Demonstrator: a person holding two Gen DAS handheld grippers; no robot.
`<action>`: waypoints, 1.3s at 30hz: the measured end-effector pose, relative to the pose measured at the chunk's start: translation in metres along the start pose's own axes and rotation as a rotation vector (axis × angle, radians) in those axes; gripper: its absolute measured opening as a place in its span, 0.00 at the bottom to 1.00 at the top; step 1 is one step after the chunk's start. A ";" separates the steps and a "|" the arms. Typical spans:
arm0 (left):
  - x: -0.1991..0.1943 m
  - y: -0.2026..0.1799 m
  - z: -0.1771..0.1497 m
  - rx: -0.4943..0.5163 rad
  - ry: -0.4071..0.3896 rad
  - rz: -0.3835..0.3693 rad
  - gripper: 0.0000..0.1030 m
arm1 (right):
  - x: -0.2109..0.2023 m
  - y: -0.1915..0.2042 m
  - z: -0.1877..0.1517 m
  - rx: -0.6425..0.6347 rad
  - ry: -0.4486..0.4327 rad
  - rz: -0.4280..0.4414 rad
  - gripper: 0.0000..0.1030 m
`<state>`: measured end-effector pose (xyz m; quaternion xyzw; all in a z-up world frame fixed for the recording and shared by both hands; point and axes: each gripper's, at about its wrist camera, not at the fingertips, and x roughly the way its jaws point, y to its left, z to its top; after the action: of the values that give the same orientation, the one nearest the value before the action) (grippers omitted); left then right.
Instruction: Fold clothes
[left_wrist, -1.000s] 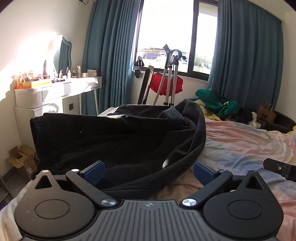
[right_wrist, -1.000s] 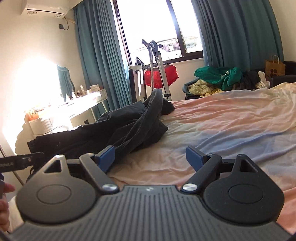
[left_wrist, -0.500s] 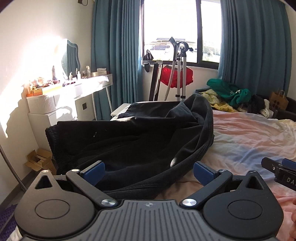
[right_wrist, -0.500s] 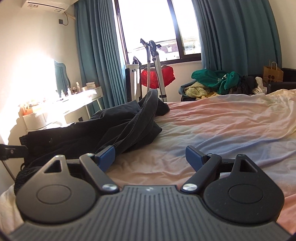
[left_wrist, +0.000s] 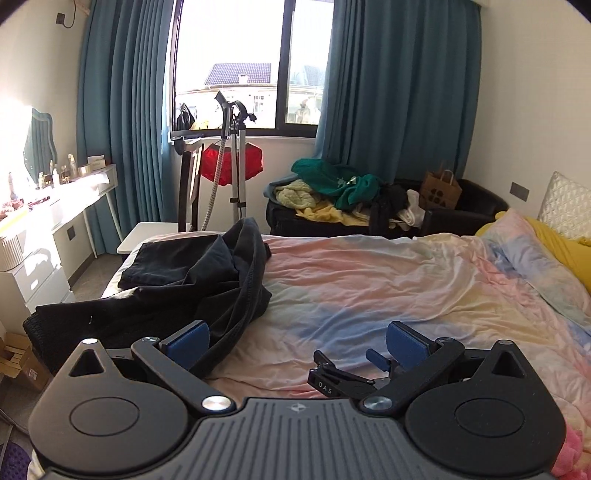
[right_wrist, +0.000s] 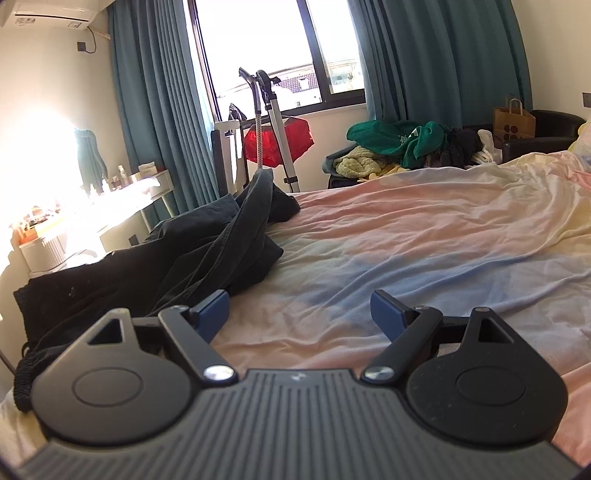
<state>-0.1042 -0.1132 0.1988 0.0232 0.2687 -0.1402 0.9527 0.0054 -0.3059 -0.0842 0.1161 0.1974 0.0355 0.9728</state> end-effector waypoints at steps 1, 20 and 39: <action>-0.004 -0.007 -0.001 0.016 -0.010 -0.006 1.00 | 0.000 -0.001 0.001 0.006 0.000 0.003 0.83; 0.012 -0.016 0.018 -0.069 -0.013 0.068 1.00 | -0.006 -0.025 0.007 0.069 0.006 -0.084 0.83; 0.406 0.061 0.028 0.117 -0.204 0.214 0.93 | 0.026 -0.073 -0.003 0.223 0.069 -0.108 0.83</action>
<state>0.2584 -0.1611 0.0105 0.0927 0.1581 -0.0551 0.9815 0.0301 -0.3734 -0.1147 0.2113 0.2393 -0.0353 0.9470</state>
